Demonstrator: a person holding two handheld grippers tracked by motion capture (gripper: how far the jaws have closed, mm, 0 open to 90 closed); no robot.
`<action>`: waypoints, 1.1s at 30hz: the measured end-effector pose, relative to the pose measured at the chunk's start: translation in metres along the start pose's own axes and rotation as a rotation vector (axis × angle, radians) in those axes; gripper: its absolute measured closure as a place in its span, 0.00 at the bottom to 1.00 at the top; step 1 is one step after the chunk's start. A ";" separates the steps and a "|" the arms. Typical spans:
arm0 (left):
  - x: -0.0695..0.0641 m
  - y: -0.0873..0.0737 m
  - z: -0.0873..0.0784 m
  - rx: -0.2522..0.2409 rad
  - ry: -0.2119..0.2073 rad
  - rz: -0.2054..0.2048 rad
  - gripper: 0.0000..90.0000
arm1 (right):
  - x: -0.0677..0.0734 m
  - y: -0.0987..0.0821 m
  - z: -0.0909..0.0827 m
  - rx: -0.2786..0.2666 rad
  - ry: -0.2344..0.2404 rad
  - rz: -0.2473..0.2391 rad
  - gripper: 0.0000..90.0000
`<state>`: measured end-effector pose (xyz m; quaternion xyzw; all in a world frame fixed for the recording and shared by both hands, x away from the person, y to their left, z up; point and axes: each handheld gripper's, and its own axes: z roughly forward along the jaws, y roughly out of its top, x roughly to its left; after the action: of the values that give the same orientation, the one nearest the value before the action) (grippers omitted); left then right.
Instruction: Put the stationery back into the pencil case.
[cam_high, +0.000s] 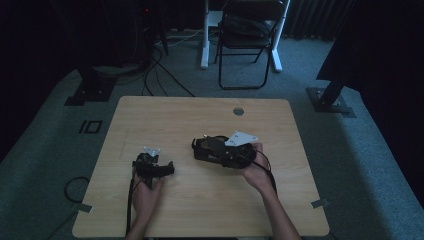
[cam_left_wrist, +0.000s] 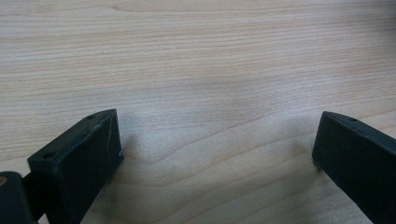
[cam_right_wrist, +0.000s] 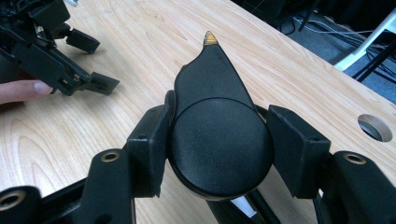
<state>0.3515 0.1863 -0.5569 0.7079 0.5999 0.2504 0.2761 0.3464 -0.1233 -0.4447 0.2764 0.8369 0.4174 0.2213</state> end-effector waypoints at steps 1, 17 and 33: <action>0.000 0.000 0.000 0.000 0.000 0.000 0.02 | 0.000 0.000 0.000 0.000 0.000 0.000 0.46; 0.000 0.000 0.000 0.000 0.000 0.000 0.02 | -0.013 -0.007 0.006 0.011 -0.027 0.035 0.46; 0.000 0.000 0.000 0.000 0.000 0.001 0.02 | -0.027 -0.019 0.016 0.037 -0.044 0.067 0.46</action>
<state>0.3515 0.1864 -0.5568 0.7082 0.5996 0.2506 0.2759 0.3708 -0.1414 -0.4651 0.3172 0.8297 0.4030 0.2205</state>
